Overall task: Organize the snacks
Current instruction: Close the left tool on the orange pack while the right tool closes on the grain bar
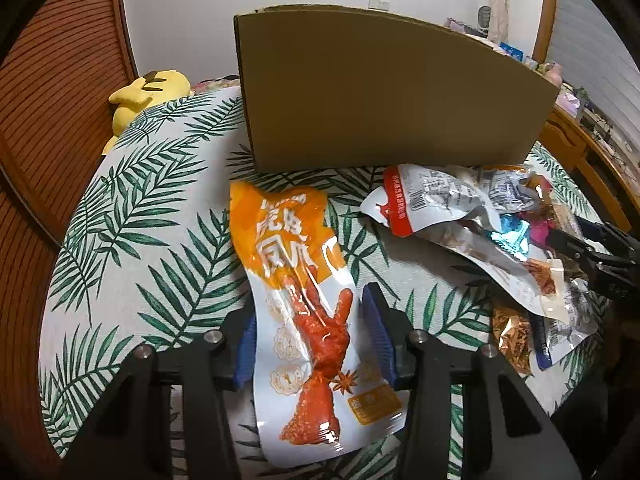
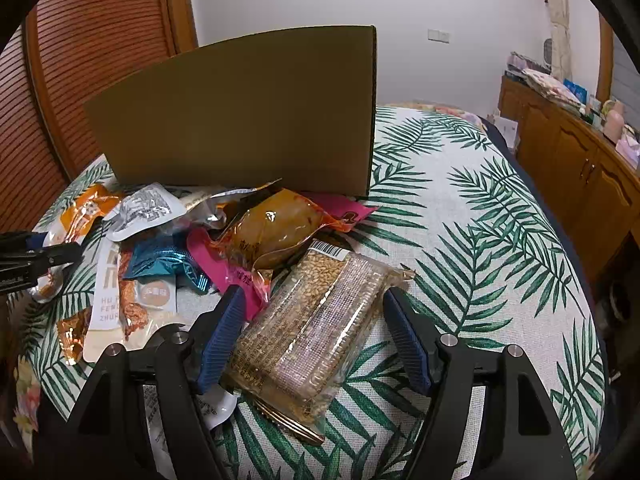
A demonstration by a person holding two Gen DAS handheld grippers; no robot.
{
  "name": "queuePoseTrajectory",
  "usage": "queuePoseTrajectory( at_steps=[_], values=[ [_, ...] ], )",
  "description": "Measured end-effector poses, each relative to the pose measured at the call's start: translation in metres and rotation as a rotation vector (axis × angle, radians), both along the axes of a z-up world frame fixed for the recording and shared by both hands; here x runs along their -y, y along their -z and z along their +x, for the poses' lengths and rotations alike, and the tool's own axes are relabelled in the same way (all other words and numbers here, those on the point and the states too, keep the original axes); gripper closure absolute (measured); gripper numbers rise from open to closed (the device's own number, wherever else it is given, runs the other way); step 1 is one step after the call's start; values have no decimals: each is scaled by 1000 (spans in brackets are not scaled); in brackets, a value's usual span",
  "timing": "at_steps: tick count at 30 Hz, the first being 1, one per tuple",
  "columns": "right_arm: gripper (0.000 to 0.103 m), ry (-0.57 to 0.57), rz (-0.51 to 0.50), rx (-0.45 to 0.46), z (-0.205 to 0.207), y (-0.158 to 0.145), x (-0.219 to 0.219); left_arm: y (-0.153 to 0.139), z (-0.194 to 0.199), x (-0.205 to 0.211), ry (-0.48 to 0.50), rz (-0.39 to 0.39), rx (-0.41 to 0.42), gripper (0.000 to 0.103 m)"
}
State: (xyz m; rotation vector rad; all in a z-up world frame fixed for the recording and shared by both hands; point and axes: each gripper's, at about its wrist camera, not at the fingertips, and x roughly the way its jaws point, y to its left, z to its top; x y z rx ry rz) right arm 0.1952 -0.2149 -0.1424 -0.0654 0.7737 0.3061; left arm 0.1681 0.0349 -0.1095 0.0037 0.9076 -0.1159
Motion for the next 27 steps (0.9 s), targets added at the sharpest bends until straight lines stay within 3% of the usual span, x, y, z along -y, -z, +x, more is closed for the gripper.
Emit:
queuePoseTrajectory(
  at_steps=[17, 22, 27],
  values=[
    [23, -24, -60, -39, 8, 1, -10, -9, -17, -13, 22, -77, 51, 59],
    [45, -23, -64, -40, 4, -1, 1, -16, -22, -10, 39, -91, 78, 59],
    [57, 4, -29, -46, 0, -5, 19, -27, -23, -6, 49, -104, 113, 58]
  ],
)
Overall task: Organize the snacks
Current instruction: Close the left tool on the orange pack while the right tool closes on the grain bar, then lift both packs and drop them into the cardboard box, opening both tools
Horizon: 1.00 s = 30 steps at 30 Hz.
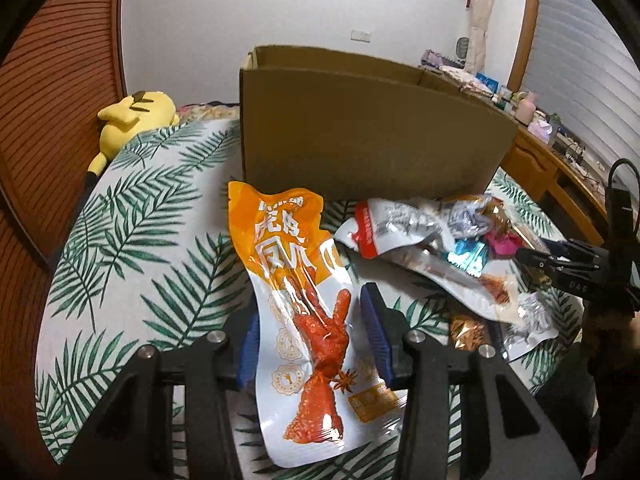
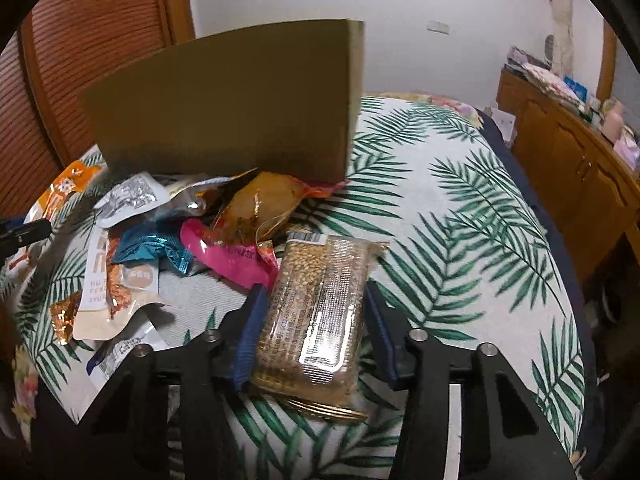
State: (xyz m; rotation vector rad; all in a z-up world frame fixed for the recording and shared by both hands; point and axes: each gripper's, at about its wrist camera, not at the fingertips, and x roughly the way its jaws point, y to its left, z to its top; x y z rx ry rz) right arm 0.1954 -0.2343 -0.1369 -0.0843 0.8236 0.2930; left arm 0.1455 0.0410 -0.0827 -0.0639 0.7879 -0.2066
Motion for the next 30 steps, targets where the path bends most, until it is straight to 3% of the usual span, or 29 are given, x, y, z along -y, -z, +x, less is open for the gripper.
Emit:
queuePoseTrajectory(
  at_steps=[10, 20, 30],
  values=[
    [60, 23, 28, 5, -8, -7, 16, -17, 6, 9, 33, -9, 49, 58],
    [60, 57, 8, 19, -14, -12, 31, -12, 9, 15, 47, -14, 38, 58],
    [51, 58, -24, -9, -18, -2, 34, -10, 7, 19, 53, -16, 33, 58]
  ],
)
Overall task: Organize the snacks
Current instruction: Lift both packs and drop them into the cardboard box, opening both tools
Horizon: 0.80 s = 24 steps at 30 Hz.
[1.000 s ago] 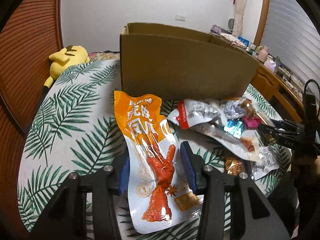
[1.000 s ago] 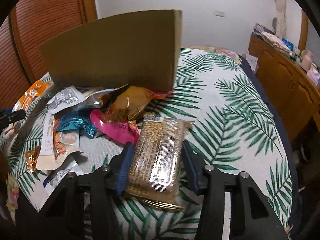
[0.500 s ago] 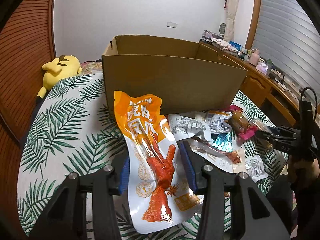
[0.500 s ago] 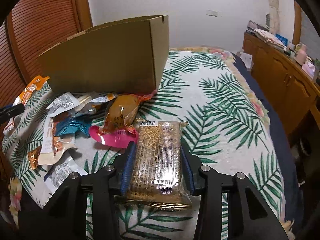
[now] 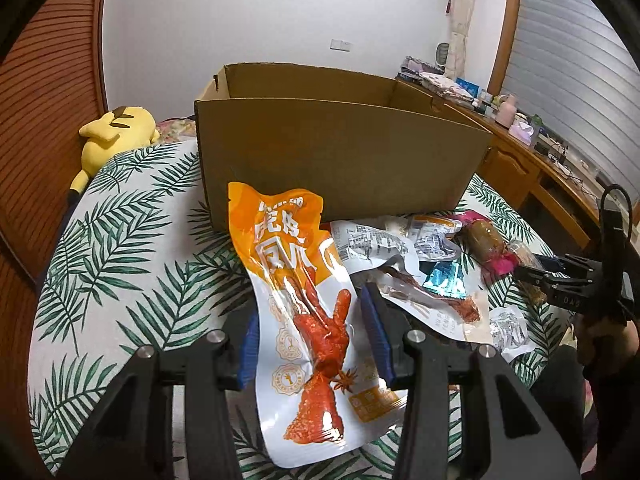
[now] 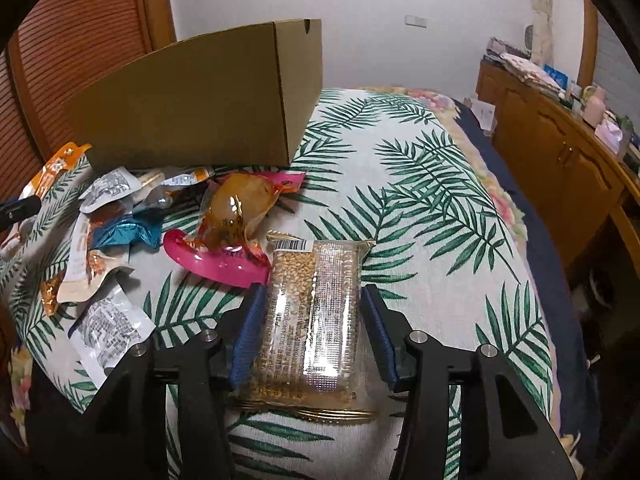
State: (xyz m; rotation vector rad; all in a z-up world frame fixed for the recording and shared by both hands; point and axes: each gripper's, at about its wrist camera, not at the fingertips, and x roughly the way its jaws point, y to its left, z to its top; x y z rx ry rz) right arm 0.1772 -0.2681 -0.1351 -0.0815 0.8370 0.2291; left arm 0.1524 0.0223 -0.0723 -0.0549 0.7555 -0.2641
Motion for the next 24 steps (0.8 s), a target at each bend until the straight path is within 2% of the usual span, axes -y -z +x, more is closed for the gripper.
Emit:
queuePoseTrajectory(
  at_steps=[6, 7, 9, 14, 18, 24],
  values=[
    [50, -2, -3, -5, -7, 2, 4, 0, 0, 1, 1, -1, 0, 58],
    [56, -3, -6, -4, -9, 2, 5, -1, -1, 1, 2, -1, 0, 58],
    [60, -3, -14, 3, -11, 0, 5, -1, -2, 3, 5, -1, 0, 58],
    [62, 17, -18, 28, -17, -9, 15, -7, -1, 5, 14, 0, 18, 58],
    [62, 40, 1, 78, -18, -29, 24, -24, 2, 6, 27, -20, 56, 58],
    [62, 12, -3, 162, -7, -69, 13, -63, 13, 10, 58, -28, 134, 58]
  ],
)
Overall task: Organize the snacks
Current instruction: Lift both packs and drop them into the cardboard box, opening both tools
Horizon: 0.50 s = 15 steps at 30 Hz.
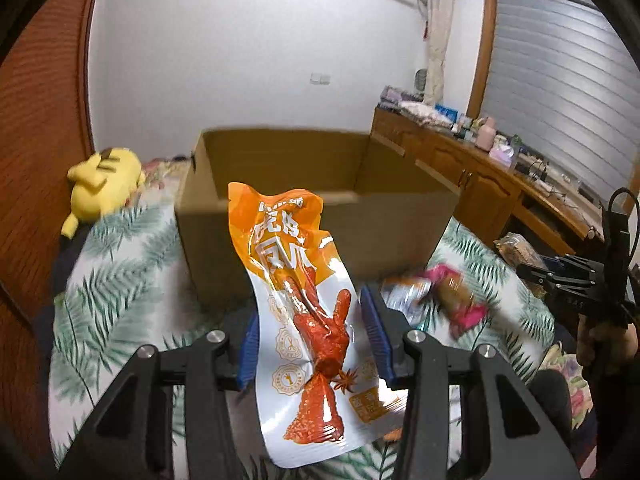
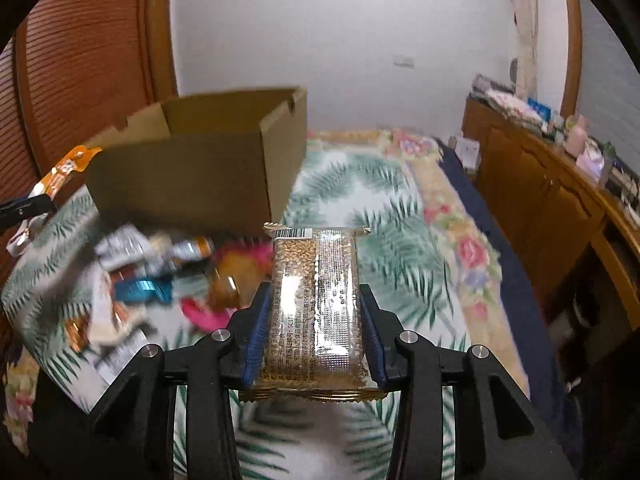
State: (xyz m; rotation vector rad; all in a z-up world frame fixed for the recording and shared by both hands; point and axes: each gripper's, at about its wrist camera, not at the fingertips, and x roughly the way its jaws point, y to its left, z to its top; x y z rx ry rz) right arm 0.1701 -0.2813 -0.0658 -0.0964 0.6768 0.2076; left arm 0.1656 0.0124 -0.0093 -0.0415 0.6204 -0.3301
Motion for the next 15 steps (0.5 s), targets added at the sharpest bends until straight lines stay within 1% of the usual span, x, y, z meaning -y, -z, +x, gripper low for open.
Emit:
queuePoseTrajectory(
  at_steps=[3, 7, 9, 12, 15],
  values=[
    [62, -32, 3, 52, 10, -24, -14, -21, 13, 1, 17, -3, 40, 58],
    [62, -79, 15, 102, 27, -49, -34, -38, 36, 1, 27, 3, 72, 58],
    [62, -106, 25, 125, 39, -60, -48, -44, 51, 2, 33, 7, 74, 58],
    [62, -155, 50, 142, 58, -71, -67, -47, 73, 1, 34, 19, 70, 58],
    [62, -193, 59, 141, 78, -75, -84, -45, 94, 1, 33, 28, 55, 58]
  ],
)
